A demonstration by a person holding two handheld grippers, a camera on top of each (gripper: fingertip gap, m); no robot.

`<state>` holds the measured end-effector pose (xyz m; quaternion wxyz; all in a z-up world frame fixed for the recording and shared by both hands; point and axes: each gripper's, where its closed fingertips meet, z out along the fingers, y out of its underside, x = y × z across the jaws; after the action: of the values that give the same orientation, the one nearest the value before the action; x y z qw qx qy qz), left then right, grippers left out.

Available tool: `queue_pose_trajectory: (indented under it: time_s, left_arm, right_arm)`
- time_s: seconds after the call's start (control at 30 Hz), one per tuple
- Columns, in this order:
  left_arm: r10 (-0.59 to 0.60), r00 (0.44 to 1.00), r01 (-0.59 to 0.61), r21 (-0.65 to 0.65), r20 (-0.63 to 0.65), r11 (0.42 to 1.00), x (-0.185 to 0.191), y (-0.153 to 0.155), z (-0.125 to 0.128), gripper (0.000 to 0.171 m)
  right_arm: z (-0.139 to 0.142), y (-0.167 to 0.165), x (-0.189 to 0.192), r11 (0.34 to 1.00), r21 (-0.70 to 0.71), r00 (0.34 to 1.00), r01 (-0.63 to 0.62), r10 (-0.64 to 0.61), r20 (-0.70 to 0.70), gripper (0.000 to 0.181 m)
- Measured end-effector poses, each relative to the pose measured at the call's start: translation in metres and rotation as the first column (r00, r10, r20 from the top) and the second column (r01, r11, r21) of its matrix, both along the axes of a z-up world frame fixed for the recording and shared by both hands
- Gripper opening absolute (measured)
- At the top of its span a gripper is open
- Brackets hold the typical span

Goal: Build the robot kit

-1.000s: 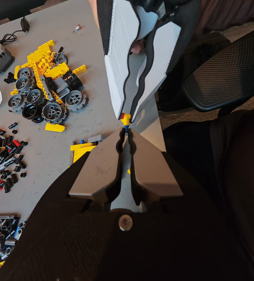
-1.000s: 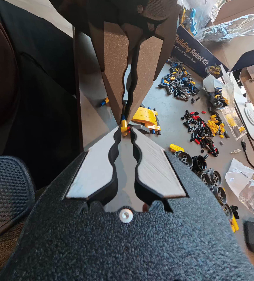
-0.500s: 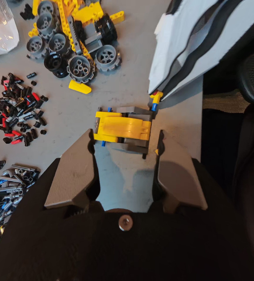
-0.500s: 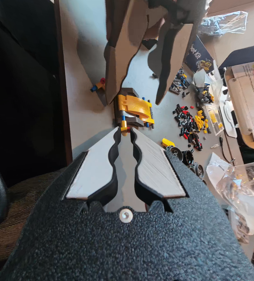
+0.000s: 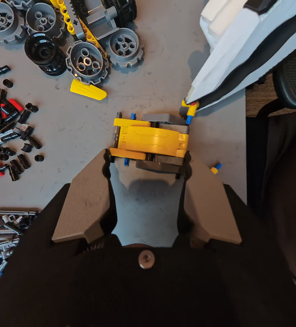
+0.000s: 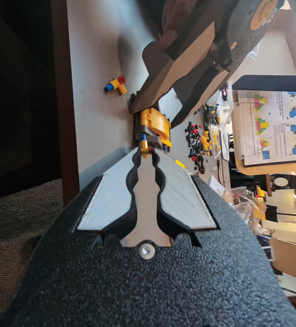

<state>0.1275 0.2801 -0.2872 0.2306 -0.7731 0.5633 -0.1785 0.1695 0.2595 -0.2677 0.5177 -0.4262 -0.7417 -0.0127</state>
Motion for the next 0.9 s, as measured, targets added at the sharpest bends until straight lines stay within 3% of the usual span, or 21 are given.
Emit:
queue_pose_trajectory:
  time_s: [0.43,0.9]
  left_arm:
    - [-0.027,1.000,0.028,-0.094,0.012,0.995,0.0004,-0.0018,0.0040,0.082]
    - [0.022,1.000,-0.021,-0.089,0.011,0.996,0.0061,-0.0030,0.0039,0.082]
  right_arm:
    - [0.0010,0.0034,-0.0023,0.997,0.056,0.999,0.046,-0.046,-0.007,0.011]
    - [0.0039,0.0029,0.0032,0.979,0.194,0.979,0.065,-0.101,0.179,0.010]
